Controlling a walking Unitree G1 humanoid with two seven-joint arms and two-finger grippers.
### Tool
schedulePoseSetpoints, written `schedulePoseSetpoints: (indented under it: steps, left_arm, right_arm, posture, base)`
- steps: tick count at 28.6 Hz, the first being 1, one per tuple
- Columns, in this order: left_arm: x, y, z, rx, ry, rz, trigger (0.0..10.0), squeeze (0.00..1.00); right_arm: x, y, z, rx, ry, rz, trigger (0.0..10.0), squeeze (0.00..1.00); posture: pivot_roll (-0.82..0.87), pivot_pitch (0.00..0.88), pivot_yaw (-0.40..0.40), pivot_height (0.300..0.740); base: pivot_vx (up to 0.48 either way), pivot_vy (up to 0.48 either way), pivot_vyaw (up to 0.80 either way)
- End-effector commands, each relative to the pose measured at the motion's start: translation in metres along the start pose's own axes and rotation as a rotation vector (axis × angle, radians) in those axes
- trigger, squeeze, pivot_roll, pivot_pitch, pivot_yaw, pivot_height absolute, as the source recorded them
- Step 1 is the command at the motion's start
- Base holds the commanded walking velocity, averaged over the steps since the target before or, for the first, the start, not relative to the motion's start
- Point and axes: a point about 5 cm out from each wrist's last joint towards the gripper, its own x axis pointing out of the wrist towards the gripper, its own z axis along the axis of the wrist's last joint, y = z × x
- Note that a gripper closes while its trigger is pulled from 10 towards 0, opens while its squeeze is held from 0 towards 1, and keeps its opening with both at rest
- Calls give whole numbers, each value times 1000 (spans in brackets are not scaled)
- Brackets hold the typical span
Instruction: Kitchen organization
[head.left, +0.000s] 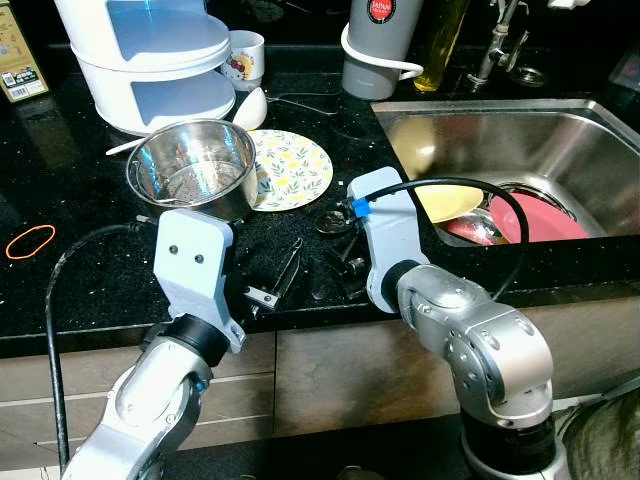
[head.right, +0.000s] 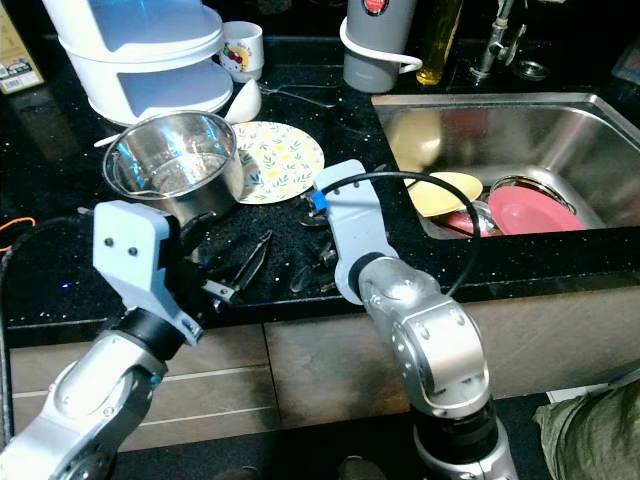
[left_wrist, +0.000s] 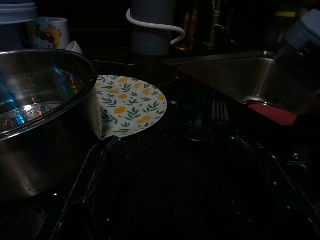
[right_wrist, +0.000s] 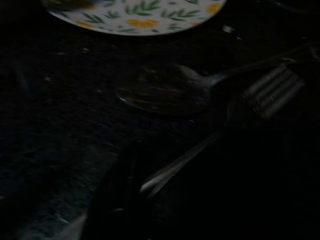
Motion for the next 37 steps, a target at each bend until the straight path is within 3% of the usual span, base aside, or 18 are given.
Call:
schedulePoseSetpoints:
  steps: [1,6,7,8,9,13,14,15,16,21,22,23,24,25,32,33,34,37]
  left_arm:
    - [-2,-2,3,6,-6,0,10000,0]
    - [-2,-2,3,4,-5,2,10000,0]
    - [-2,-2,3,3,-5,2,10000,0]
    - [-2,-2,3,3,-5,2,10000,0]
    - [-2,-2,3,3,-5,2,10000,0]
    - [-1,-2,3,1,-6,1,10000,0]
    - [-1,-2,3,1,-6,1,10000,0]
    - [-1,-2,3,1,-6,1,10000,0]
    - [-1,-2,3,2,-7,1,10000,0]
    - [-1,-1,3,3,-8,1,10000,0]
    - [-1,-1,3,3,-9,1,10000,0]
    - [-1,-1,3,3,-10,1,10000,0]
    - [-1,-1,4,3,-11,0,10000,0]
    - [-1,-1,4,4,-11,0,10000,0]
    - [0,-1,4,5,-13,-2,10000,0]
    - [0,-2,5,5,-14,-3,10000,0]
    - [0,-2,5,5,-14,-3,10000,0]
    - [0,-2,5,4,-15,-3,10000,0]
  right_arm:
    - [6,-4,-22,14,135,-15,0,0]
    - [6,-10,-22,19,136,-31,471,0]
    - [6,-11,-22,20,135,-33,1922,0]
    - [6,-12,-21,24,131,-39,1922,0]
    - [6,-15,-20,26,128,-45,3412,0]
    - [8,-24,-18,30,119,-74,4510,0]
    - [8,-25,-18,29,119,-76,6980,0]
    - [8,-25,-18,29,119,-76,6980,0]
    - [8,-26,-18,28,121,-81,9686,0]
    - [10,-29,-18,44,126,-87,10000,0]
    - [12,-30,-15,100,101,-91,10000,0]
    - [14,-32,-12,151,74,-104,10000,702]
    - [15,-33,-11,156,70,-111,10000,702]
    - [15,-35,-10,151,67,-126,10000,1000]
    - [17,-40,-7,119,57,-162,10000,957]
    - [18,-42,-6,102,59,-173,10000,651]
    - [18,-42,-6,99,63,-175,10000,122]
    - [18,-40,-9,88,81,-169,10000,0]
  posture:
    - [33,86,-111,732]
    - [30,89,-112,732]
    - [30,89,-112,732]
    - [29,90,-111,732]
    - [27,90,-110,732]
    - [27,90,-109,732]
    - [27,89,-110,732]
    - [27,89,-110,732]
    - [27,89,-110,732]
    - [30,91,-109,732]
    - [30,91,-109,732]
    - [31,90,-108,732]
    - [31,90,-108,732]
    - [32,90,-106,732]
    - [34,90,-106,732]
    - [34,90,-106,732]
    - [33,92,-107,732]
    - [33,93,-108,732]
  base:
    - [0,0,0]
    - [0,0,0]
    - [0,0,0]
    - [0,0,0]
    - [0,0,0]
    - [0,0,0]
    - [0,0,0]
    - [0,0,0]
    - [0,0,0]
    - [0,0,0]
    - [0,0,0]
    - [0,0,0]
    - [0,0,0]
    - [0,0,0]
    - [0,0,0]
    - [0,0,0]
    - [0,0,0]
    - [0,0,0]
